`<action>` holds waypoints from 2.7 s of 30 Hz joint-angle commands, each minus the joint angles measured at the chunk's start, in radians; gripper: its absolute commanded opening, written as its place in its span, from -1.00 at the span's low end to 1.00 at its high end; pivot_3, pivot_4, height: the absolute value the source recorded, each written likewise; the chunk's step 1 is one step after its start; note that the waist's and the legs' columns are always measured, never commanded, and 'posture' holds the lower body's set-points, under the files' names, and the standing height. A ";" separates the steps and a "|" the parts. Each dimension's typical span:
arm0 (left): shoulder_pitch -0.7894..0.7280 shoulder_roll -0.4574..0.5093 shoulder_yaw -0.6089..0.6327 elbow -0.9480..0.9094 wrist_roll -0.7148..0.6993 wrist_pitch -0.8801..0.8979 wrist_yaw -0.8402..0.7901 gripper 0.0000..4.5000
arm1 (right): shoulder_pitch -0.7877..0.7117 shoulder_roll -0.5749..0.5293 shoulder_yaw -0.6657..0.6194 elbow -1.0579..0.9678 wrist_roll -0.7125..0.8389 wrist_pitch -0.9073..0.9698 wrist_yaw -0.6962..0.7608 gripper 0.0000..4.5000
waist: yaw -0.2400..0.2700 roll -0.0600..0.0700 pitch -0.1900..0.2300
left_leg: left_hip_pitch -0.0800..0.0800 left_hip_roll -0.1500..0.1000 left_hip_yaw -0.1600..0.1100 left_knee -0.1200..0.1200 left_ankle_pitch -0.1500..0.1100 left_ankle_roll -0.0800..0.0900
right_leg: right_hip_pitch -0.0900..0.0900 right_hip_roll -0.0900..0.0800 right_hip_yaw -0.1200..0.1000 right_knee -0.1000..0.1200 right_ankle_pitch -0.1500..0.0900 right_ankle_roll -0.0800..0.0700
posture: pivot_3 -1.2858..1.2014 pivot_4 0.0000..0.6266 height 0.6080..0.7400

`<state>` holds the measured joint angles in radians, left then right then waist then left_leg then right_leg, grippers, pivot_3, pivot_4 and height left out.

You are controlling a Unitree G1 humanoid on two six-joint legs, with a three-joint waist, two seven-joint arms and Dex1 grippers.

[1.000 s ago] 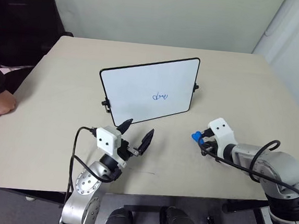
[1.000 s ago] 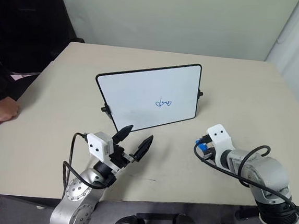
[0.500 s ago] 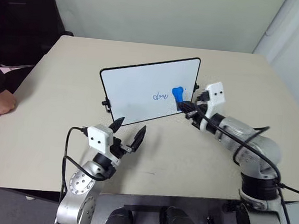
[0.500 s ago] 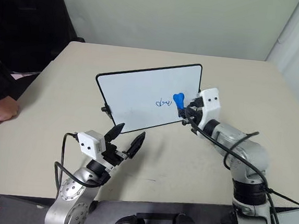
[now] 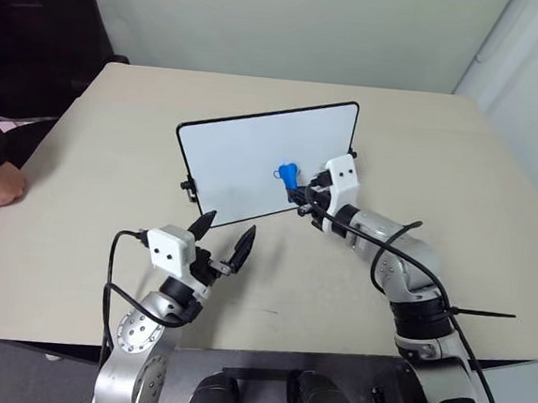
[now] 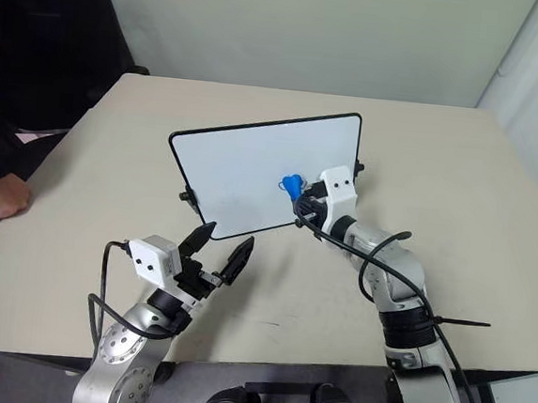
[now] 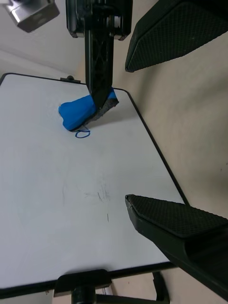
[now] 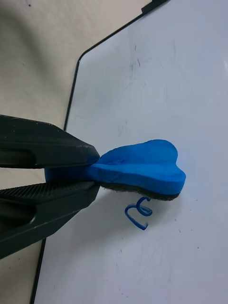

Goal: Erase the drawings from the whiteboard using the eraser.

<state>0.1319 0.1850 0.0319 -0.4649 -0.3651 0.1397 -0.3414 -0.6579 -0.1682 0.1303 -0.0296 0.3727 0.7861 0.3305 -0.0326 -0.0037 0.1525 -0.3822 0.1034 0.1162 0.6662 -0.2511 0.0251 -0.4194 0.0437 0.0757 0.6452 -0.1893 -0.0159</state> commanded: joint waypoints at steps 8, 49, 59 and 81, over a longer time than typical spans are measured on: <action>0.000 0.010 0.014 -0.045 -0.011 -0.006 -0.002 1.00 | -0.058 0.051 0.049 0.034 -0.033 -0.020 0.052 -0.95 | -0.004 0.000 0.000 | 0.000 0.001 0.000 0.000 0.003 0.001 | 0.000 0.000 0.000 0.000 0.001 0.002 | 0.03 -0.52 0.93; -0.013 0.015 -0.002 -0.042 -0.009 -0.003 -0.005 1.00 | -0.102 0.086 -0.068 0.104 -0.037 0.077 -0.005 -0.95 | -0.010 0.000 0.000 | -0.001 0.000 0.001 0.000 0.006 0.004 | -0.007 0.001 0.002 0.001 0.011 -0.003 | 0.03 -0.52 0.93; -0.011 0.011 -0.004 -0.044 -0.012 -0.003 -0.001 1.00 | -0.144 0.123 -0.034 0.108 -0.045 0.102 0.020 -0.95 | -0.010 0.000 0.000 | -0.001 0.000 0.001 -0.001 0.006 0.003 | -0.008 0.001 0.003 0.000 0.011 -0.005 | 0.03 -0.52 0.93; -0.023 0.015 -0.004 -0.042 -0.015 0.001 -0.007 1.00 | -0.171 0.116 -0.226 0.201 -0.016 0.106 -0.074 -0.95 | -0.004 0.000 0.000 | -0.001 0.000 0.001 0.002 0.006 0.004 | -0.007 0.001 0.003 0.000 0.012 -0.005 | 0.03 -0.52 0.93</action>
<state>0.1148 0.1973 0.0273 -0.4719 -0.3706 0.1465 -0.3434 -0.8062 -0.0375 -0.0503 0.2045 0.3482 0.8970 0.2834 -0.0367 -0.0039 0.1525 -0.3835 0.1033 0.1171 0.6687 -0.2448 0.0291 -0.4258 0.0447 0.0794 0.6456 -0.1769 -0.0208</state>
